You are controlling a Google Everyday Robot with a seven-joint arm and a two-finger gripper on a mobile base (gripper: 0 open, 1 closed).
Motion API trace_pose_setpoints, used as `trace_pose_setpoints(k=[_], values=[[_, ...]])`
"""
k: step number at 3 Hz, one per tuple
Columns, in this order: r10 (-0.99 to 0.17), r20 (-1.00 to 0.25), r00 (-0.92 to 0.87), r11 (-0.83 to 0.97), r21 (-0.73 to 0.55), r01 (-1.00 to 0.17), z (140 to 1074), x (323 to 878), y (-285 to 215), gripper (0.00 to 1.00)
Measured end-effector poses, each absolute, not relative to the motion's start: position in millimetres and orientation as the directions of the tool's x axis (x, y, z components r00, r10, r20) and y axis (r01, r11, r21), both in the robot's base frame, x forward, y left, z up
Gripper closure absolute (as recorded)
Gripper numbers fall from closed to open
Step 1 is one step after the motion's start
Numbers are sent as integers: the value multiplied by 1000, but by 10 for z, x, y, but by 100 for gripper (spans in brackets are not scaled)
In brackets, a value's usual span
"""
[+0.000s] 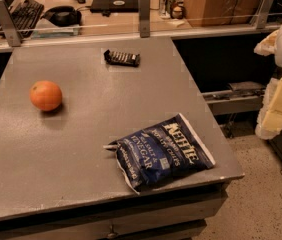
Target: Move blue chip bag near orange
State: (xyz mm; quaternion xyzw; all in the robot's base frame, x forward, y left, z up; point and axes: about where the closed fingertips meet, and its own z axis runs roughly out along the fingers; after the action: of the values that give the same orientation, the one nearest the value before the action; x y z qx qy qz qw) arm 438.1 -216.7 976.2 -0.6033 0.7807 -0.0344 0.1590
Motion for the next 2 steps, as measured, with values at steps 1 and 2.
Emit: trace_pose_setpoints(k=[1, 2], values=[[-953, -207, -221, 270, -246, -931, 9762, 4381, -2166, 0], [-951, -243, -191, 245, -219, -944, 9562, 4378, -1957, 0]])
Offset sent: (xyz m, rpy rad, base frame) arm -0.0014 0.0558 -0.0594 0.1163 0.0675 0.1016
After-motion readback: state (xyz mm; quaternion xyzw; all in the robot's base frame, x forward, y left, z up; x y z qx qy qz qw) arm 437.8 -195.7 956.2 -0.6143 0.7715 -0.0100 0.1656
